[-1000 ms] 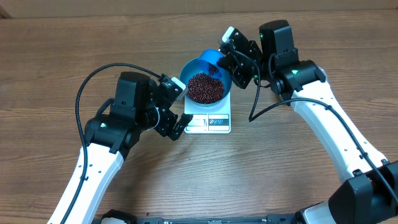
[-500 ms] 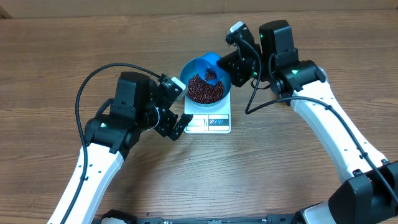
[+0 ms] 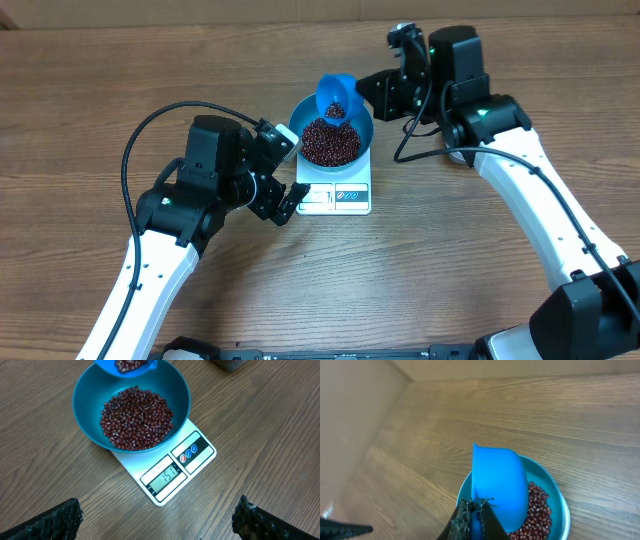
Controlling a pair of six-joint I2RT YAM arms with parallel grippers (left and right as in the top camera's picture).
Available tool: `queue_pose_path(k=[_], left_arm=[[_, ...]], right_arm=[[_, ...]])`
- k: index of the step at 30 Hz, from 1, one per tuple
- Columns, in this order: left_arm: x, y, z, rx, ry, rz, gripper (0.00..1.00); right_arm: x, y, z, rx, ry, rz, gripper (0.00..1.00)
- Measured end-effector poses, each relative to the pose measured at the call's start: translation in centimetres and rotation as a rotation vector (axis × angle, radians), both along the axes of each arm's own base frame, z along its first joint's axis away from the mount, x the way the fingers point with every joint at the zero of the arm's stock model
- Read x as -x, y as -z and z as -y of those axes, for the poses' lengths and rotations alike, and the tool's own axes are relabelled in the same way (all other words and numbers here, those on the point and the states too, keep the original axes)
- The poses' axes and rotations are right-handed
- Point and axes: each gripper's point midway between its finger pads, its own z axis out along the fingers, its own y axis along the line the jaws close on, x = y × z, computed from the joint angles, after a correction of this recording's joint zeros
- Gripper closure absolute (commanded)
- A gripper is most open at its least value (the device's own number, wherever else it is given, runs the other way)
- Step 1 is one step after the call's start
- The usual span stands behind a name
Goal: Scoop item into bowl and weigh 150g on scale
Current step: 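Tip the scoop further with the right gripper, then raise it above the bowl, then carry the blue scoop right to the bean tub with the right gripper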
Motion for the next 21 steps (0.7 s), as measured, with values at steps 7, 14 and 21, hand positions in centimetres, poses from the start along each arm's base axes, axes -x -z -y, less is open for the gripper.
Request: queue_pose_path(k=[7, 14, 21], left_arm=[[0.0, 0.0, 0.0, 0.0, 0.0, 0.0, 0.01], [0.0, 0.0, 0.0, 0.0, 0.0, 0.0, 0.0], [0.0, 0.0, 0.0, 0.0, 0.0, 0.0, 0.01]], right_arm=[[-1.1, -0.3, 3.0, -0.076, 0.083, -0.06, 0.96], [-1.3, -0.9, 4.8, -0.147, 0.081, -0.086, 0.96], [-1.5, -1.0, 5.8, -0.162, 0.092, -0.089, 0.96]])
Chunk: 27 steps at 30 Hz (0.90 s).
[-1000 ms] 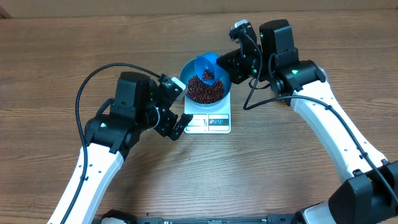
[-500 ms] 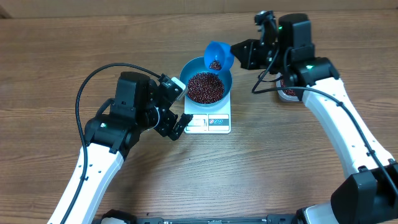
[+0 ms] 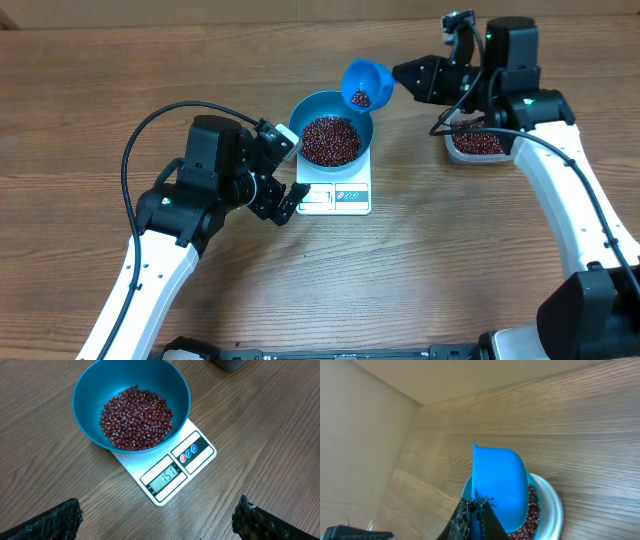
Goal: Scoop item into bowl and weigh 150g on scale
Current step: 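Carry the blue scoop right to the bean tub with the right gripper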
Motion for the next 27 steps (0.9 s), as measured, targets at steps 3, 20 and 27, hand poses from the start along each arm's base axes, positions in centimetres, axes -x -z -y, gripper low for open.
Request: queue_pose_path(k=[3, 20, 27], left_arm=[[0.0, 0.0, 0.0, 0.0, 0.0, 0.0, 0.0], [0.0, 0.0, 0.0, 0.0, 0.0, 0.0, 0.01], [0.0, 0.0, 0.0, 0.0, 0.0, 0.0, 0.01]], right_arm=[[-0.7, 0.0, 2.2, 0.0, 0.048, -0.001, 0.96], [1.0, 1.7, 16.3, 0.304, 0.341, -0.046, 0.96], [1.8, 2.8, 19.1, 0.514, 0.376, -0.051, 0.96]])
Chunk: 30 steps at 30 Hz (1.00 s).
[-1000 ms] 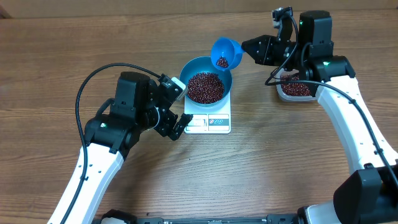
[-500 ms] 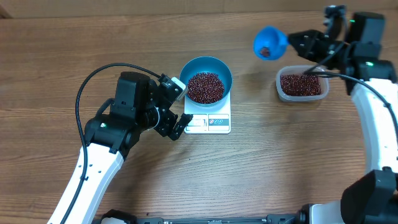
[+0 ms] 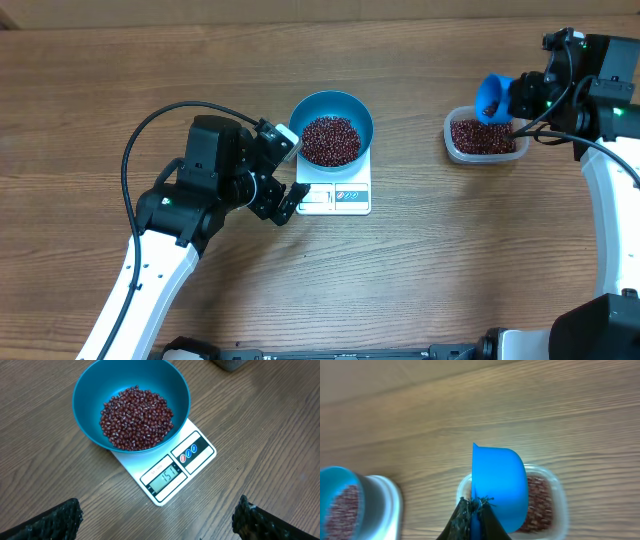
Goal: Scoop item into bowl and weigh 150g on scale
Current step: 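Carry the blue scoop right to the bean tub with the right gripper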
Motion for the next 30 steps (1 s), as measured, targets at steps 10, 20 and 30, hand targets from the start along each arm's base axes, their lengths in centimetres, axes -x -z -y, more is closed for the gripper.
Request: queue_pose_path(k=[10, 20, 30], left_arm=[[0.0, 0.0, 0.0, 0.0, 0.0, 0.0, 0.0], [0.0, 0.0, 0.0, 0.0, 0.0, 0.0, 0.0], [0.0, 0.0, 0.0, 0.0, 0.0, 0.0, 0.0]], right_arm=[[0.6, 1.0, 0.1, 0.31, -0.107, -0.053, 0.96], [0.7, 0.5, -1.1, 0.573, -0.096, -0.082, 0.96], [0.7, 0.2, -0.6, 0.594, -0.051, -0.082, 0.96]])
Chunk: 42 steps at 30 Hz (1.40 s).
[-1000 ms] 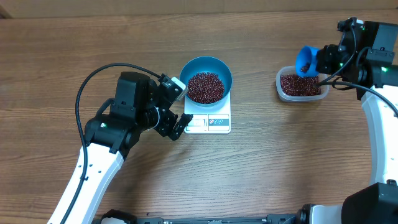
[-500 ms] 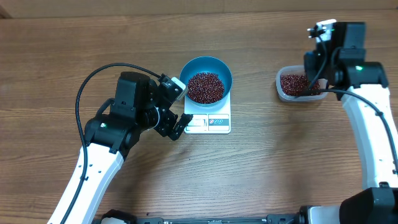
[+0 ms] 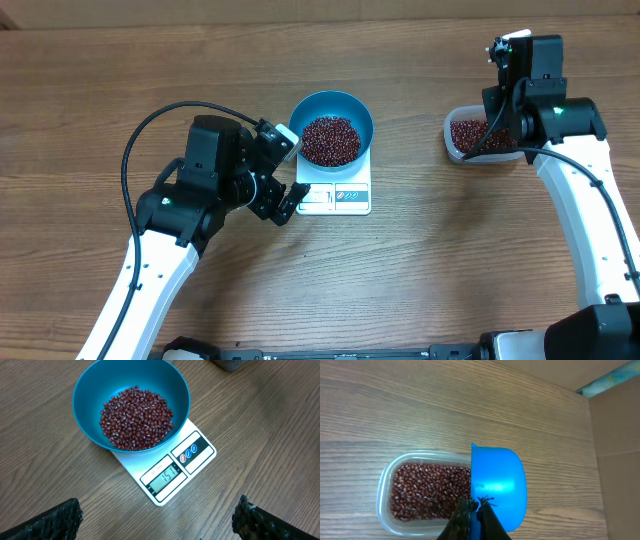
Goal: Scoop item into bowl and weigh 150g on scale
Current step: 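Carry the blue scoop right to the bean tub with the right gripper, then carry the scoop left over the teal bowl with the right gripper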
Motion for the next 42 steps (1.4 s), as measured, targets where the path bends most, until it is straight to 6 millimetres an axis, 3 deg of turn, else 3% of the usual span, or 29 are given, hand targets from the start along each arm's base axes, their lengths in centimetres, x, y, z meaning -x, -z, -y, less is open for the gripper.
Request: queue_pose_path(k=[5, 9, 13, 16, 22, 26, 35, 42], left_arm=[[0.0, 0.0, 0.0, 0.0, 0.0, 0.0, 0.0], [0.0, 0.0, 0.0, 0.0, 0.0, 0.0, 0.0], [0.0, 0.0, 0.0, 0.0, 0.0, 0.0, 0.0], [0.0, 0.0, 0.0, 0.0, 0.0, 0.0, 0.0], [0.0, 0.0, 0.0, 0.0, 0.0, 0.0, 0.01], [0.0, 0.0, 0.0, 0.0, 0.0, 0.0, 0.0], [0.0, 0.0, 0.0, 0.0, 0.0, 0.0, 0.01], [0.0, 0.0, 0.0, 0.0, 0.0, 0.0, 0.0]], right_arm=[[-1.0, -0.6, -3.3, -0.177, -0.097, 0.056, 0.96], [-1.4, -3.7, -8.1, -0.39, -0.293, 0.154, 0.96], [0.1, -7.8, -13.3, -0.586, -0.536, 0.231, 0.96], [1.7, -8.8, -16.6, -0.681, -0.667, 0.209, 0.96], [3.7, -8.3, -21.1, -0.754, -0.795, 0.136, 0.96], [3.7, -6.5, -23.2, -0.738, -0.809, 0.083, 0.96], [2.5, -3.0, -26.3, -0.562, -0.756, 0.062, 0.96], [1.6, -0.9, -26.9, -0.429, -0.689, 0.061, 0.96]])
